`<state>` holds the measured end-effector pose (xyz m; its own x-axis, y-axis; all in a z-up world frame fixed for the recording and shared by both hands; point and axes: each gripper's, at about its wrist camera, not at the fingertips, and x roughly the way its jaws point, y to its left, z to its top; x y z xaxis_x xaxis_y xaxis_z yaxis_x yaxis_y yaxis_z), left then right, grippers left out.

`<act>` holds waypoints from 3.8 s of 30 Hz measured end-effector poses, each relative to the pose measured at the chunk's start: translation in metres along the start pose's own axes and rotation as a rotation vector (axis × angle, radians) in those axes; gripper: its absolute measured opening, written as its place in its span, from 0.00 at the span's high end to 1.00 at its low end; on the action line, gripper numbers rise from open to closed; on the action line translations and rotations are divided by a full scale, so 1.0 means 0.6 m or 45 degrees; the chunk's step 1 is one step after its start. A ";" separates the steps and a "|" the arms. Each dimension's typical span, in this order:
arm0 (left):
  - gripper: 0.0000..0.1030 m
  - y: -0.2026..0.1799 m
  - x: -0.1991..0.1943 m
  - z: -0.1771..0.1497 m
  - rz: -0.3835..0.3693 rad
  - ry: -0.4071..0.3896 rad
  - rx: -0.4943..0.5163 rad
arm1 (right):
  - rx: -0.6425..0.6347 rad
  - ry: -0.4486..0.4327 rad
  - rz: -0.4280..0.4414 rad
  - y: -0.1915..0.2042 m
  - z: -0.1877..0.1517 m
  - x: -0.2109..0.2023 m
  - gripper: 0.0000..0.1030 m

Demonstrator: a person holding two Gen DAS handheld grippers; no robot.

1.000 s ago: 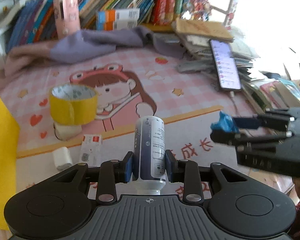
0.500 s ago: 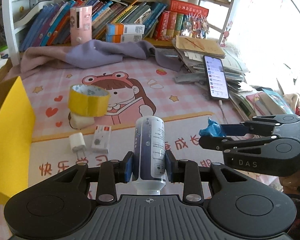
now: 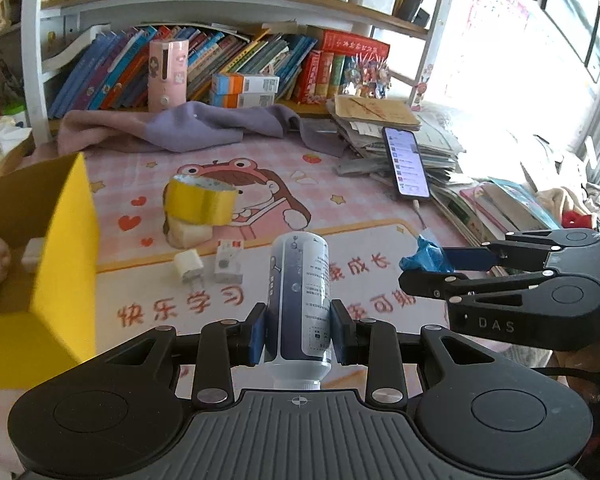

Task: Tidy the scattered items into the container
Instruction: 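Carry the spray bottle and blue packet together toward the yellow box, then release the spray bottle into the box with the left tool while the right tool drops the packet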

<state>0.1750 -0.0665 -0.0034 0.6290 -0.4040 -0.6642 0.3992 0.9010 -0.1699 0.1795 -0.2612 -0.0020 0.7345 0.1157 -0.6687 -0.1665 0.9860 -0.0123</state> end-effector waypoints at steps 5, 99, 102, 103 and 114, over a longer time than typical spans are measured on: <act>0.70 0.032 -0.056 -0.052 -0.006 0.010 -0.022 | 0.018 0.007 -0.027 0.062 -0.026 -0.030 0.63; 0.70 0.398 -0.120 0.081 0.382 -0.105 0.068 | -0.568 -0.132 0.419 0.433 0.256 0.197 0.64; 0.70 0.416 -0.074 0.089 0.377 -0.006 0.094 | -0.689 -0.066 0.429 0.444 0.262 0.242 0.64; 0.70 0.420 -0.062 0.089 0.374 0.024 0.103 | -0.729 -0.040 0.438 0.448 0.261 0.256 0.64; 0.69 0.448 0.030 0.071 0.306 0.260 0.157 | -0.975 0.196 0.524 0.483 0.240 0.362 0.64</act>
<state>0.3221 0.1615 -0.0301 0.5734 -0.1307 -0.8088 0.3411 0.9356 0.0906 0.3856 0.0673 -0.0438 0.4317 0.3721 -0.8217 -0.8339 0.5120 -0.2063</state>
